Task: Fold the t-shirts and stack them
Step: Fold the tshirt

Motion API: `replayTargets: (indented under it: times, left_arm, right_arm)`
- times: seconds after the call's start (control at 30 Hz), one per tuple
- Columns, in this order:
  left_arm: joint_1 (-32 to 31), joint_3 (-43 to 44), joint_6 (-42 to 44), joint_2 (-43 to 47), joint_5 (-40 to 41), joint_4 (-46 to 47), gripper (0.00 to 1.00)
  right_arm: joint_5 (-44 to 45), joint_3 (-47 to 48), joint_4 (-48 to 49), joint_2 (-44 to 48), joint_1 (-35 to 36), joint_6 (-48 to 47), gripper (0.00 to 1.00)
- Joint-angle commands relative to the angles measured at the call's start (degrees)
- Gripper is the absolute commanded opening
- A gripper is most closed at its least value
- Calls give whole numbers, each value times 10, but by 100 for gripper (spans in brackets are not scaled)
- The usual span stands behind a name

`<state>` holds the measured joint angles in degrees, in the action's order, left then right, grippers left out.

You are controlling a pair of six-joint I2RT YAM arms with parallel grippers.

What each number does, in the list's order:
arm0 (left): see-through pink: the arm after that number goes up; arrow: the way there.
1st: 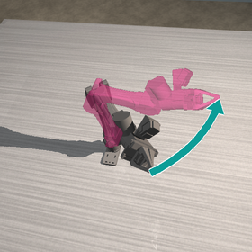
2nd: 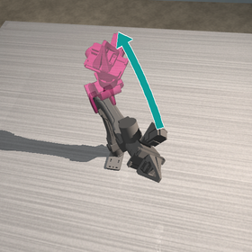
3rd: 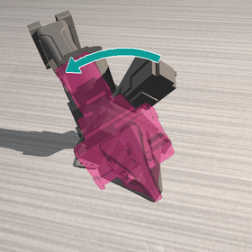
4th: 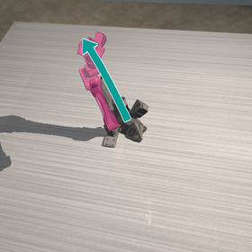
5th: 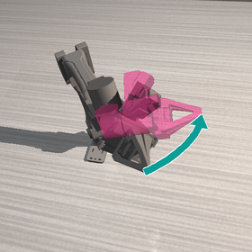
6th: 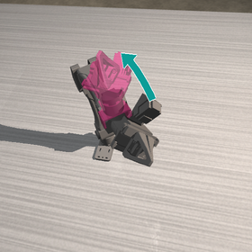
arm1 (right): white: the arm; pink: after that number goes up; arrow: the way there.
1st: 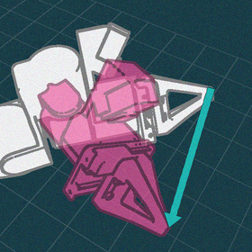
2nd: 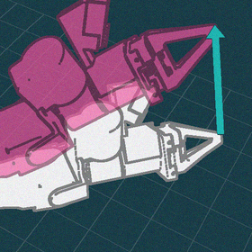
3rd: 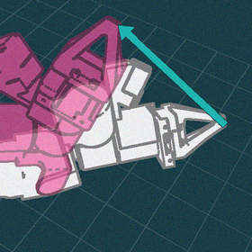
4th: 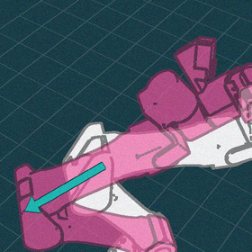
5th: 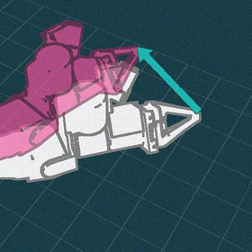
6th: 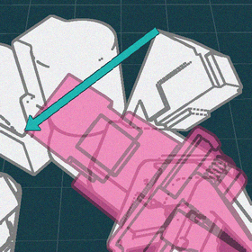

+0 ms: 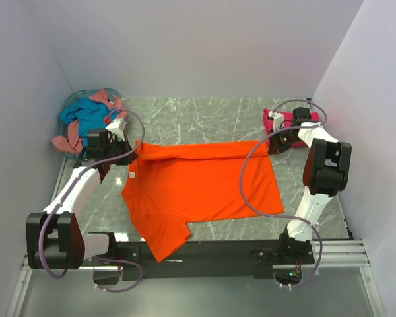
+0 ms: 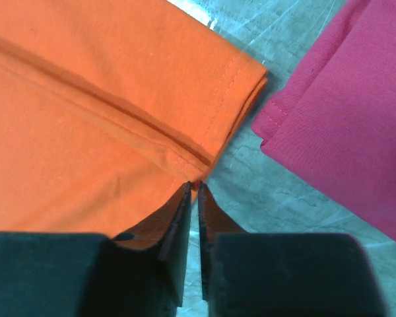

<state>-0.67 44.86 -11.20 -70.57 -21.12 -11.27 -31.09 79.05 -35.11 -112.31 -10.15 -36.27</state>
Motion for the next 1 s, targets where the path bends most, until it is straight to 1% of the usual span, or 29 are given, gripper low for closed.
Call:
replayTargets:
  times: [0.0, 0.03, 0.1, 0.2, 0.27, 0.53, 0.8, 0.97]
  left_arm:
    - [1, -7, 14, 18, -6, 0, 0]
    - [1, -9, 14, 16, -8, -2, 0]
    - [1, -11, 17, 14, -13, -4, 0]
    - [-1, -9, 19, 9, -17, -9, 0]
    - [-2, -8, 20, 6, -17, -10, 0]
    - [-7, -13, 24, 9, -20, -18, 0]
    - [-16, -20, 29, 18, -5, -34, 0]
    - [-20, -26, 21, 41, -15, -37, 0]
  right_arm:
    - [1, -3, 5, 24, -4, -17, 17]
    - [0, -4, 4, 26, -4, -19, 26]
    - [-5, -7, 2, 31, -6, -22, 35]
    - [-19, -16, 4, 52, -10, -24, 44]
    - [-24, -20, 3, 70, -14, -24, 48]
    - [-66, -46, 4, 129, -31, -25, 57]
    - [-103, -78, 1, 156, -32, -19, 59]
    - [-114, -85, -3, 159, -32, -17, 59]
